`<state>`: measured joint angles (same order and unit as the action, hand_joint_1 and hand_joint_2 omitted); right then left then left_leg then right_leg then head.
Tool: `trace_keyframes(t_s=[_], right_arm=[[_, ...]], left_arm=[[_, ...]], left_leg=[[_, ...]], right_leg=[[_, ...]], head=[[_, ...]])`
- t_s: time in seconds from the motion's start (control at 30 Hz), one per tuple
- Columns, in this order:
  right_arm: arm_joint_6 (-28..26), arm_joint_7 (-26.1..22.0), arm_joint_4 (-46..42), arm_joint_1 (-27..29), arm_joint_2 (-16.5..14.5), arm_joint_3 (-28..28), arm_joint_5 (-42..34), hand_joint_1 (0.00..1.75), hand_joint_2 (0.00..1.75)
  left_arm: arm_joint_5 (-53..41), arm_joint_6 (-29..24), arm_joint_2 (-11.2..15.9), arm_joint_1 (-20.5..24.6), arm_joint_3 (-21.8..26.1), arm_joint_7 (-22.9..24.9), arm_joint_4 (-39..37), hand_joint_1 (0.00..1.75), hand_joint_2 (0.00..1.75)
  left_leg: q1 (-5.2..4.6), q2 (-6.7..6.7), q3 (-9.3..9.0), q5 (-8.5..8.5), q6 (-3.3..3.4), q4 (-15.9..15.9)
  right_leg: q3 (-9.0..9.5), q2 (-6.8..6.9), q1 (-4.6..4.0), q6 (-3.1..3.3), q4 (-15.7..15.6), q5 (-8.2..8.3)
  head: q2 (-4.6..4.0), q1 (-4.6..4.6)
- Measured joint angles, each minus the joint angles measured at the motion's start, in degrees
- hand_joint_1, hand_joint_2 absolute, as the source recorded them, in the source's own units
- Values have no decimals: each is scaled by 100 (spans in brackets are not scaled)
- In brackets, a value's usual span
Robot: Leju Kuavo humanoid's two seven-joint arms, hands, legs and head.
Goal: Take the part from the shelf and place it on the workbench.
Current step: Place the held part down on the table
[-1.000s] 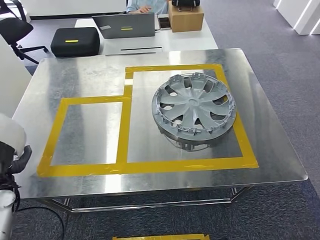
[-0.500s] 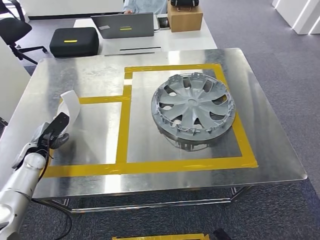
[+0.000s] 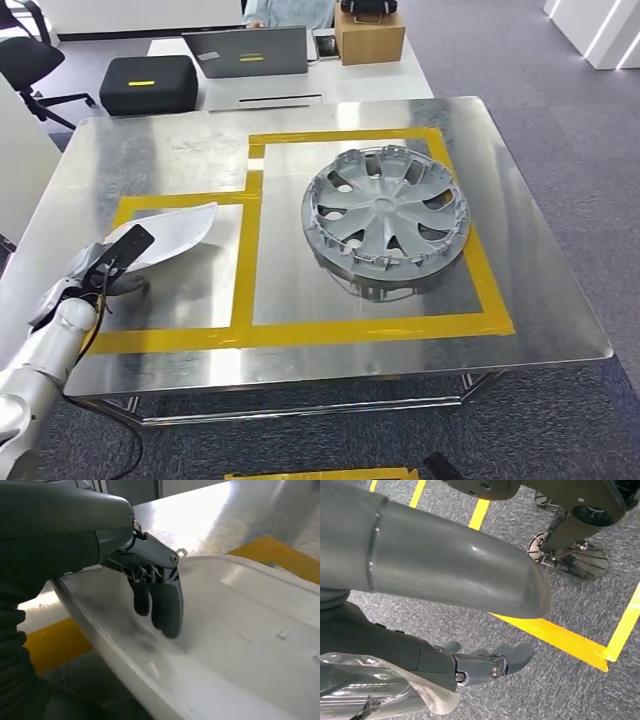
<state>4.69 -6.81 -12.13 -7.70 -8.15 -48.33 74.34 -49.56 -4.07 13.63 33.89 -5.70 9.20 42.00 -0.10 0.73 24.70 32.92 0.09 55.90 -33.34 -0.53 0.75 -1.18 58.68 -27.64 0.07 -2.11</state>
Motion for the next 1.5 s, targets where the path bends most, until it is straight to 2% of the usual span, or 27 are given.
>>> trace_keyframes(t_s=[0.07,0.2,0.37,0.5,0.57,0.8,0.97,1.1,1.23,1.4,1.5], right_arm=[[1,3,0,-2,-8,37,-25,0,0],[-5,3,0,-3,-14,90,-74,0,0],[-44,2,0,15,-17,123,-197,0,0],[-115,-22,0,58,-28,139,-319,0,0],[-173,-48,0,105,-34,140,-402,0,0],[-313,-197,0,323,-45,140,-580,0,0],[-370,-314,0,392,-75,140,-650,0,0],[-409,-405,0,459,-102,140,-730,0,0],[-425,-446,0,545,-108,138,-799,0,0],[-390,-464,0,657,-108,131,-834,0,0],[-389,-464,0,693,-108,125,-837,0,0]], left_arm=[[-36,-27,21,-14,-1,2,1,0,175],[-143,-109,49,-69,-1,4,25,0,0],[-236,-198,98,-342,3,4,526,0,0],[-200,-294,138,-700,33,-51,1349,0,0],[-77,-449,159,-1008,56,-189,1994,0,0],[257,-1207,226,-2518,83,-809,4782,0,0],[242,-1862,232,-3526,61,-1289,6208,0,0],[531,-2584,210,-4491,55,-1798,7053,0,0],[1223,-3205,104,-5448,168,-2354,7691,0,0],[2085,-3371,-247,-6328,410,-3033,8286,0,0],[2232,-3372,-403,-6597,515,-3148,8485,0,0]], left_leg=[[0,1,1,-1,0,0],[1,1,2,-1,0,-1],[0,0,1,-1,-1,-1],[-1,-1,3,0,-1,-1],[-1,-3,3,2,0,-1],[0,-6,5,15,3,-3],[0,-9,5,21,11,-5],[0,-13,4,24,12,-6],[0,-11,4,27,12,-7],[0,-10,4,31,16,-8],[0,-7,4,31,16,-8]], right_leg=[[0,2,-1,0,0,0],[0,0,-1,0,1,0],[0,-1,0,0,0,0],[0,-2,1,0,0,-1],[-1,-5,1,0,-1,-2],[-3,-8,1,-1,-5,-14],[-2,-9,1,-3,-8,-17],[-2,-11,1,-5,-8,-21],[-2,-6,0,-4,-9,-29],[0,-2,1,-4,-11,-31],[2,4,1,-5,-12,-31]], head=[[0,1],[0,1],[0,2],[0,2],[0,2],[0,2],[0,2],[0,2],[0,1],[0,1],[0,2]])
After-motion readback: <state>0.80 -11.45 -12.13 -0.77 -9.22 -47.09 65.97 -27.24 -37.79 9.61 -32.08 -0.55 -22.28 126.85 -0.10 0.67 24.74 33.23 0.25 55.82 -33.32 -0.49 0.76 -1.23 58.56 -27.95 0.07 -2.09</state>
